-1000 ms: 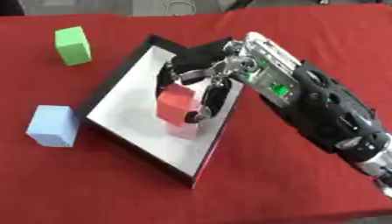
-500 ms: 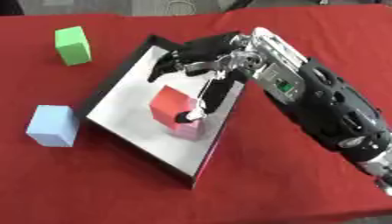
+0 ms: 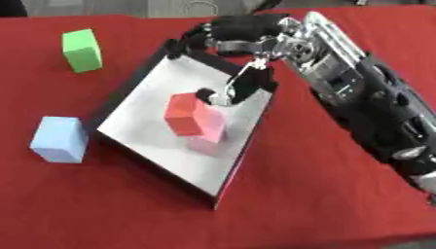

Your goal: Pick up objects on the table and place them in the box.

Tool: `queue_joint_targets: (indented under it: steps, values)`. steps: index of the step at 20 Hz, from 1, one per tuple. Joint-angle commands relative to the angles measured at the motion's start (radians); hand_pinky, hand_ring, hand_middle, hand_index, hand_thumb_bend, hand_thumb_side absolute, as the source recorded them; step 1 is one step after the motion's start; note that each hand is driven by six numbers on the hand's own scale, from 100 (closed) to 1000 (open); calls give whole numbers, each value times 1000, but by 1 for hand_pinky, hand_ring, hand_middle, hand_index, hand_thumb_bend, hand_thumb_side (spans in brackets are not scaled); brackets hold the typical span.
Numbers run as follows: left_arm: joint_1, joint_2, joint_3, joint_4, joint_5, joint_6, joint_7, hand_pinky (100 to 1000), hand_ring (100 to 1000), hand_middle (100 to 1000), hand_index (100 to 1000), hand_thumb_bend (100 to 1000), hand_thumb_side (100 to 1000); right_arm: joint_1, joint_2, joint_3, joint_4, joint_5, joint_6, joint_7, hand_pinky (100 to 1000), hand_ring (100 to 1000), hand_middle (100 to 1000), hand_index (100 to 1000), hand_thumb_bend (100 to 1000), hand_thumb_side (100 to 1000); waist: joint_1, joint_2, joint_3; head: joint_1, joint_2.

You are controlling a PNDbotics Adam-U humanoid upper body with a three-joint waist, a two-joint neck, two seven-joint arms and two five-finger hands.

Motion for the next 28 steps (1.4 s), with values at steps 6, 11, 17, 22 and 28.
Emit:
queue_joint_targets:
  steps: [6, 11, 17, 22, 28]
  values:
    - [-13, 111, 6, -41, -51, -11, -8, 936, 671, 745, 829, 100, 773, 246, -281, -344, -120, -607, 86, -479, 977, 855, 824, 919, 100, 577, -7, -4, -14, 50, -1]
    - [-41, 244, -14, -77, -100, -14, -36, 919, 681, 748, 835, 100, 691, 372, -295, -488, -136, -749, 23, -598, 963, 833, 797, 904, 100, 528, 6, 0, -22, 58, -1]
    - [-49, 501, -73, -118, -193, 68, -208, 898, 734, 780, 876, 190, 641, 478, -288, -572, -142, -738, -10, -701, 949, 808, 771, 883, 100, 438, 14, 6, -26, 64, -1]
    - [-72, 716, -143, -153, -223, 138, -547, 911, 801, 822, 896, 414, 453, 497, -281, -582, -123, -745, -7, -703, 950, 797, 762, 880, 100, 452, 19, 6, -21, 55, -1]
    - [-144, 829, -246, -180, -237, 172, -799, 909, 812, 814, 905, 579, 456, 482, -274, -571, -111, -749, -1, -689, 949, 788, 752, 876, 100, 453, 25, 8, -27, 54, -1]
